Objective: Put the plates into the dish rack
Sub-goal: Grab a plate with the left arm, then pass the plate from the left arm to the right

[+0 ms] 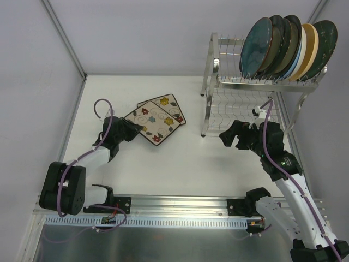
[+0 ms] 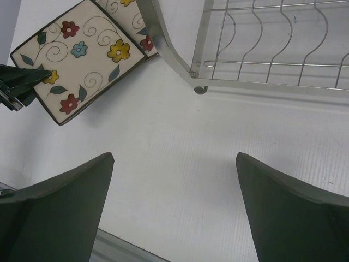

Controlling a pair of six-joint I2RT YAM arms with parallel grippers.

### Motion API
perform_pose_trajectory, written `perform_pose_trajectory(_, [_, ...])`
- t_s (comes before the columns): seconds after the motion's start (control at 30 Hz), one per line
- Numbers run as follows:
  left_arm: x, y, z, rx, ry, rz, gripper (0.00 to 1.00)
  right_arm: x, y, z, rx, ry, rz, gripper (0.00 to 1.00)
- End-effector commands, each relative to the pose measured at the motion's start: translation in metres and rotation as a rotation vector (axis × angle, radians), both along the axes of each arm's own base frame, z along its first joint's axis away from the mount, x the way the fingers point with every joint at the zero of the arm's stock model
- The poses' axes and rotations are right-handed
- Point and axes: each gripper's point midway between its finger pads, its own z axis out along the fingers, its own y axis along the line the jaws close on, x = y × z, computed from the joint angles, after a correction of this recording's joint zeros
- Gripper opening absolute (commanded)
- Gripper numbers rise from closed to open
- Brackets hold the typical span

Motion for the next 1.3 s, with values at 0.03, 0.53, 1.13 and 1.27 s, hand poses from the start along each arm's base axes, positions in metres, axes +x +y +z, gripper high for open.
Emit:
perform_pose_trajectory(0.03, [0.012, -0.016, 0.086, -0.048, -0.296, -0.097, 0.00, 0.002, 0.010, 0.017, 0.044, -0.058, 0.040, 1.00])
perform_pose_trajectory(0.53, [-0.032, -0.023, 0.124, -0.052, -0.394, -0.210, 0.00, -0.022, 0.051, 0.031, 0.160, -0.044, 0.291, 0.99])
perform_pose_trajectory(1.13, [-0.083, -0.047, 0.170, -0.233, -0.492, -0.381, 0.00, -0.014, 0.112, 0.006, 0.318, 0.117, 0.484, 0.99])
perform_pose_trajectory(1.27, [-0.089, -0.043, 0.182, -0.244, -0.538, -0.359, 0.00, -0.002, 0.117, 0.002, 0.305, 0.127, 0.482, 1.00])
